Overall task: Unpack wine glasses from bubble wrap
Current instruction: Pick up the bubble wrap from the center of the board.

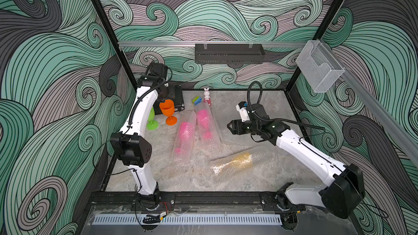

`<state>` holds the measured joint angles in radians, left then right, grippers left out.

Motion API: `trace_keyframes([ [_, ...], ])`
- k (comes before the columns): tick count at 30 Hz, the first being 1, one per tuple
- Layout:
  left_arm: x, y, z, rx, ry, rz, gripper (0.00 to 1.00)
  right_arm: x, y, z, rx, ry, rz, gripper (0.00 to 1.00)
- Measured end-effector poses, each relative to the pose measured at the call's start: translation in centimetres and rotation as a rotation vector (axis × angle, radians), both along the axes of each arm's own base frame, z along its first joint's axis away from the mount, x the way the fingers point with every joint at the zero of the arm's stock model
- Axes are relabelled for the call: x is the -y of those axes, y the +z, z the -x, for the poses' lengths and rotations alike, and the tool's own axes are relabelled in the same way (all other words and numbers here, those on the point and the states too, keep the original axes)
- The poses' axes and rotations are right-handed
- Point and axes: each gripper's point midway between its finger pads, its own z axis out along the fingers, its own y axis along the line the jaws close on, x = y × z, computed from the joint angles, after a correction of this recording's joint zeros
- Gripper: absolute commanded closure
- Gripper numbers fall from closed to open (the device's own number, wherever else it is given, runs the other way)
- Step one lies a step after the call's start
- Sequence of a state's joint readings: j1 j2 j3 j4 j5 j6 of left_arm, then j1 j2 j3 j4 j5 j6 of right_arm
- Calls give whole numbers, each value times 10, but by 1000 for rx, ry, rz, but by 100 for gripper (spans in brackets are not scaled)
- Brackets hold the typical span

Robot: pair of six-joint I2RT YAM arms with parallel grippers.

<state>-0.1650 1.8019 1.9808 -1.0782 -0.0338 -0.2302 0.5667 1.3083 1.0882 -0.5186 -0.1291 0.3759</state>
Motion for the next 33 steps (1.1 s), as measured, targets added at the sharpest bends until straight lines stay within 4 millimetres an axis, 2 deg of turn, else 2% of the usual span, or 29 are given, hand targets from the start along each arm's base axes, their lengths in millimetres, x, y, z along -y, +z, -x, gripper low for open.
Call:
trace_keyframes([
  [3,47,-13,14,-18,-104,64,49,15,-9,19,-100,-52,24,27],
  [7,105,-43,34,-80,-213,197,49,36,-6,47,-162,-116,32,27],
  [12,144,-76,56,-155,-273,285,49,62,-14,86,-229,-195,27,27],
  [16,165,-85,70,-191,-312,329,50,70,-35,114,-315,-233,40,27],
  [22,191,-97,91,-226,-371,360,50,76,-79,140,-441,-280,89,25],
  [24,196,-103,100,-247,-385,365,50,77,-87,143,-462,-298,94,25],
  [27,201,-110,107,-269,-395,371,50,73,-88,136,-454,-315,76,24],
  [33,204,-110,108,-273,-401,386,50,68,-90,123,-433,-343,70,25],
])
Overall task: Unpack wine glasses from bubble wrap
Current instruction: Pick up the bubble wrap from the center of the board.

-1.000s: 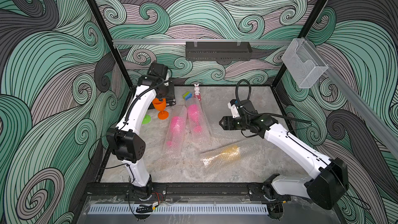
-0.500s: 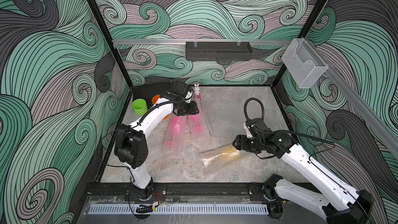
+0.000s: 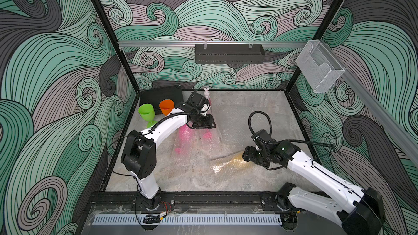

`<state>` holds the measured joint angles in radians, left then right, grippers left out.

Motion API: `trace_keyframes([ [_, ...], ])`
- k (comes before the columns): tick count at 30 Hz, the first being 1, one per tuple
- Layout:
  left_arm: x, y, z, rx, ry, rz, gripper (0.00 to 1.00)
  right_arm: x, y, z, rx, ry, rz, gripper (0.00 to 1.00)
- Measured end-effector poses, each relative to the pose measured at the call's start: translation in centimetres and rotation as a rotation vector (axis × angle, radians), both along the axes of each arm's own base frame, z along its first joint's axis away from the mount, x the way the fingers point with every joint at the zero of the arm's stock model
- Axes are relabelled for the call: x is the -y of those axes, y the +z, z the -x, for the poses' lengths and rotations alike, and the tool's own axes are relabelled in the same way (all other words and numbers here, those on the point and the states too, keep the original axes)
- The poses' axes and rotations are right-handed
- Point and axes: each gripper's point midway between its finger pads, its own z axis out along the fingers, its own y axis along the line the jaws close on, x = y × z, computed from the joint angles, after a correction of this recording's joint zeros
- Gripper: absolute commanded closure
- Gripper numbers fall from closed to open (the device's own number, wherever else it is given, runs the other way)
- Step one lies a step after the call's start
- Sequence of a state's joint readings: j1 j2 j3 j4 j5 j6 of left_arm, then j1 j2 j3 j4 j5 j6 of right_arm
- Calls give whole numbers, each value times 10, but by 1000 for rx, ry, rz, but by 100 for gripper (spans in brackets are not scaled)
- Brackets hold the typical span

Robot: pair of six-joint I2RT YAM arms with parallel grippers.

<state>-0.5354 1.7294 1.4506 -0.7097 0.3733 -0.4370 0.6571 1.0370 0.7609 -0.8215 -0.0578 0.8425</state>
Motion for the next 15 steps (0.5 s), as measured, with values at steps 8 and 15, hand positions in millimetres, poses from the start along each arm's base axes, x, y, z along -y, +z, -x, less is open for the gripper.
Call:
trace_keyframes([
  [8,2,-2,2,-7,-8,14,51,0,-9,-7,-19,-37,33,40],
  [15,3,-2,2,-8,-11,18,51,1,-9,-9,-11,-41,37,63],
])
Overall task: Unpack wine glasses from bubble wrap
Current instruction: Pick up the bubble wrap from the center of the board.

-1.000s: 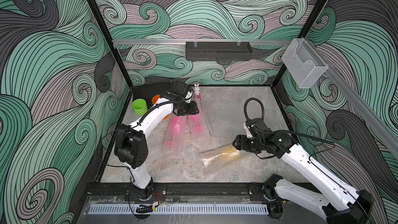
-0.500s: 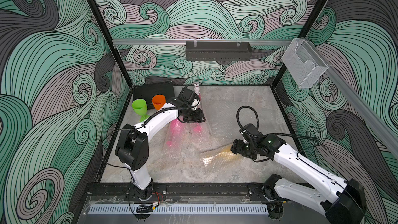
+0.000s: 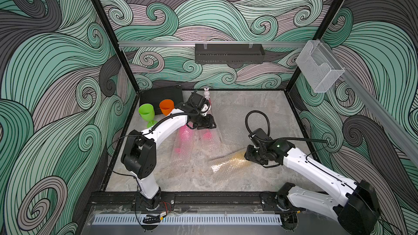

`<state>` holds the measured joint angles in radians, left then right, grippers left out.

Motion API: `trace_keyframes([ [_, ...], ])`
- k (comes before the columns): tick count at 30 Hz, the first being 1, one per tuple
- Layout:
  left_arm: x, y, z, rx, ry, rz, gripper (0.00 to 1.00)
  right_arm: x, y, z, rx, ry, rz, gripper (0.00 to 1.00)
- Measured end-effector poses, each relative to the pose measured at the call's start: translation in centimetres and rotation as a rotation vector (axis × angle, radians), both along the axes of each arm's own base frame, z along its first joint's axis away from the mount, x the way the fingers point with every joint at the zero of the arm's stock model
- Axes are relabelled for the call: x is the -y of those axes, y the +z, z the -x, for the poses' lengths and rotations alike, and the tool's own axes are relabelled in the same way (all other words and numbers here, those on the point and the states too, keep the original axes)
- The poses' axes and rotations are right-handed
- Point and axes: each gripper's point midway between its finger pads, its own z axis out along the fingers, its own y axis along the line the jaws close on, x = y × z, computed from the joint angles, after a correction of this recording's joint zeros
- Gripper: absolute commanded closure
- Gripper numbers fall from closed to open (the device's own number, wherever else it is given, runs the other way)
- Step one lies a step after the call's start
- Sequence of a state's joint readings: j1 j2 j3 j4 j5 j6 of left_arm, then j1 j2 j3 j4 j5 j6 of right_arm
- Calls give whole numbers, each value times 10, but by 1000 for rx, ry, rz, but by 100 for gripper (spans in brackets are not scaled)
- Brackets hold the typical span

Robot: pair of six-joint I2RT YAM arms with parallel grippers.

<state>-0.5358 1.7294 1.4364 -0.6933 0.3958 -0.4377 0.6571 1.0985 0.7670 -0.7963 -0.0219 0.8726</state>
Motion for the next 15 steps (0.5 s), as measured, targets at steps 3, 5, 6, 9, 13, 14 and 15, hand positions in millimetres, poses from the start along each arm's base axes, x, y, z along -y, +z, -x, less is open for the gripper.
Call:
trace_keyframes([
  [3,0,0,0,-1,-1,1,51,-1,0,-1,3,2,-2,71],
  [5,1,0,0,-2,-2,3,51,-1,1,-1,7,5,-5,76],
  [6,1,0,1,-3,-3,4,51,-2,1,-2,9,6,-6,79],
  [9,1,1,1,-5,-6,8,51,-4,2,-3,18,16,-12,86],
  [13,4,2,4,-13,-19,24,51,-7,4,-7,40,39,-19,94],
  [14,5,2,5,-16,-28,31,51,-8,5,-8,46,50,-21,95],
  [15,6,3,6,-19,-36,37,51,-9,5,-8,53,61,-25,95],
])
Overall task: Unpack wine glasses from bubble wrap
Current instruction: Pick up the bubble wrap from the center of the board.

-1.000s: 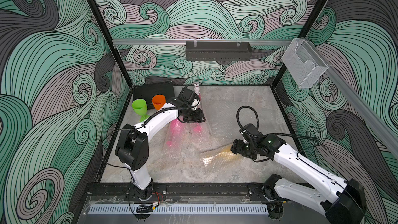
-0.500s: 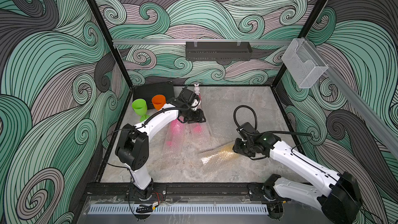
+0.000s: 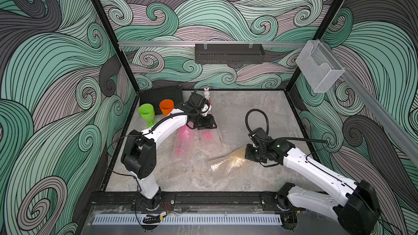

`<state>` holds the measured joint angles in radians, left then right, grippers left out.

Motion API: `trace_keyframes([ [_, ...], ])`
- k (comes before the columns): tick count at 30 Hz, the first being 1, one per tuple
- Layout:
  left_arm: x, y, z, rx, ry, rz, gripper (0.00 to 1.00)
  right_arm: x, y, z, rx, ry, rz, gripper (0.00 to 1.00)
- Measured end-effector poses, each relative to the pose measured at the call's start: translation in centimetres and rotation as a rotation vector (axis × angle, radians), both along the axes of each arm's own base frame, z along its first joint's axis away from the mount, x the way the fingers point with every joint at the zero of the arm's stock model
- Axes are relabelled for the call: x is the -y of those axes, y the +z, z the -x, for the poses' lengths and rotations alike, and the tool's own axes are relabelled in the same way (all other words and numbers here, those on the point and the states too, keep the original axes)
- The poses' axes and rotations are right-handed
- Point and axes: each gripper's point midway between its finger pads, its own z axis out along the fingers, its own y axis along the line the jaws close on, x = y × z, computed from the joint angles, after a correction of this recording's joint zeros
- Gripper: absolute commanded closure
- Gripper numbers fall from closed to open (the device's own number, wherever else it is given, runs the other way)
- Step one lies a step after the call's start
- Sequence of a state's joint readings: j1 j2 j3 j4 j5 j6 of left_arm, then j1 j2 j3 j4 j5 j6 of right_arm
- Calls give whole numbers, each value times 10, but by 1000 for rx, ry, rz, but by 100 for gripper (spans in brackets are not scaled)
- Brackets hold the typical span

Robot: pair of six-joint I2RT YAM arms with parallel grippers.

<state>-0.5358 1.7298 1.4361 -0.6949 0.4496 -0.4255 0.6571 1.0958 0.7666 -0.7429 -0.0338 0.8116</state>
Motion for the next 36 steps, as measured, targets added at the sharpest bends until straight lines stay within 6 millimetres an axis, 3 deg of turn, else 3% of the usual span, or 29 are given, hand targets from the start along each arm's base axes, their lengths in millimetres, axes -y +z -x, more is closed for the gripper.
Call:
trace_keyframes([
  [10,-1,-19,17,-57,-39,-3,51,-29,38,-12,183,203,-125,100],
  [21,2,-9,18,-42,-49,29,51,-61,84,-22,428,539,-166,100],
  [25,4,-5,19,-41,-55,46,52,-60,83,-33,473,598,-123,100],
  [36,5,-10,26,-73,-64,64,52,-53,60,-99,404,605,-125,98],
])
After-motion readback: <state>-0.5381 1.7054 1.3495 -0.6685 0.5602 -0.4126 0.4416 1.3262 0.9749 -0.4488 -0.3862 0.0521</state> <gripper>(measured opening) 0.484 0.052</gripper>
